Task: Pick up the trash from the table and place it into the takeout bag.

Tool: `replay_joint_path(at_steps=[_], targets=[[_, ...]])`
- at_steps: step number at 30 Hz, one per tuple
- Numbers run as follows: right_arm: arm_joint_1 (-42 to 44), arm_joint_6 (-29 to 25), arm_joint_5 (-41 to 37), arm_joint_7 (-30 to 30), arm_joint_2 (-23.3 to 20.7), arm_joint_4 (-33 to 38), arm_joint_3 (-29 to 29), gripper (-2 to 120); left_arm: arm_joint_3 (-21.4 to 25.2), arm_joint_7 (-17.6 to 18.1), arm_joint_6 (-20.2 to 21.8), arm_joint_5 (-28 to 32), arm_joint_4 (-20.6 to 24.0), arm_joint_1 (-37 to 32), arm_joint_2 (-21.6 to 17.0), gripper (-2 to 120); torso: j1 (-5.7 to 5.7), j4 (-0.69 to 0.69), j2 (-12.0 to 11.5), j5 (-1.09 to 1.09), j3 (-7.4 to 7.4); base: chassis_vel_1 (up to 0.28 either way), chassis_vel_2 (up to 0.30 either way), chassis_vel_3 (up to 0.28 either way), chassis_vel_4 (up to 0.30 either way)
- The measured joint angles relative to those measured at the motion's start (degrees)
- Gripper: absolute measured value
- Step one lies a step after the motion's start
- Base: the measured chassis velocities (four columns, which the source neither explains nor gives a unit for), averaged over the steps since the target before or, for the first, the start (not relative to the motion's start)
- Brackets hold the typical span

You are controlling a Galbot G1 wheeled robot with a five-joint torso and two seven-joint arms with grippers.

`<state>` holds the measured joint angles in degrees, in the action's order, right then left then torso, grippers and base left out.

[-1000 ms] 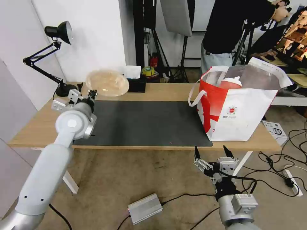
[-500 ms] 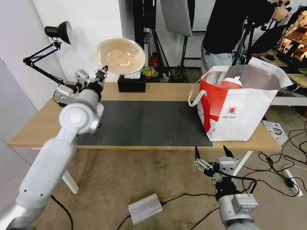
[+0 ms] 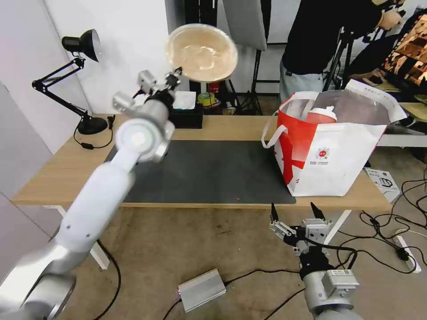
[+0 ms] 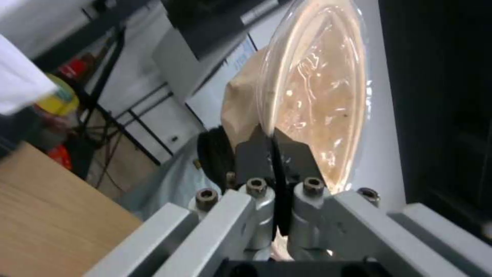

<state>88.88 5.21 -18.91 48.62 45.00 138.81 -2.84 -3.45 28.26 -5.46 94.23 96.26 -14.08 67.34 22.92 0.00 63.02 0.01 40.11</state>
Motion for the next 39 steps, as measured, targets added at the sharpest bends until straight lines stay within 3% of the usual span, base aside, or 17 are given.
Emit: replay_joint_path(at_steps=[7,12,28,39], targets=[[0.0,0.0,0.0,0.0,0.0,0.0,0.0,100,-4.5,-2.2,0.0,-2.5,-9.0,4.6,7.5,0,0.01,-0.01,0.0,0.00,-0.01,0.000,0.000,0.000,0.000],[0.0,0.0,0.0,0.0,0.0,0.0,0.0,100,-7.6,-2.7,-0.5,-3.4,-12.0,6.0,10.0,0,0.00,0.00,0.0,0.00,-0.01,0.000,0.000,0.000,0.000],[0.0,0.0,0.0,0.0,0.0,0.0,0.0,100,-15.8,-6.2,-0.7,-4.8,-20.7,11.8,15.6,0,0.00,0.00,0.0,-0.01,-0.01,0.000,0.000,0.000,0.000],[0.0,0.0,0.0,0.0,0.0,0.0,0.0,100,-18.3,-7.1,-0.7,-4.8,-21.2,13.3,16.2,0,0.00,0.01,0.0,-0.01,-0.01,0.000,0.000,0.000,0.000]])
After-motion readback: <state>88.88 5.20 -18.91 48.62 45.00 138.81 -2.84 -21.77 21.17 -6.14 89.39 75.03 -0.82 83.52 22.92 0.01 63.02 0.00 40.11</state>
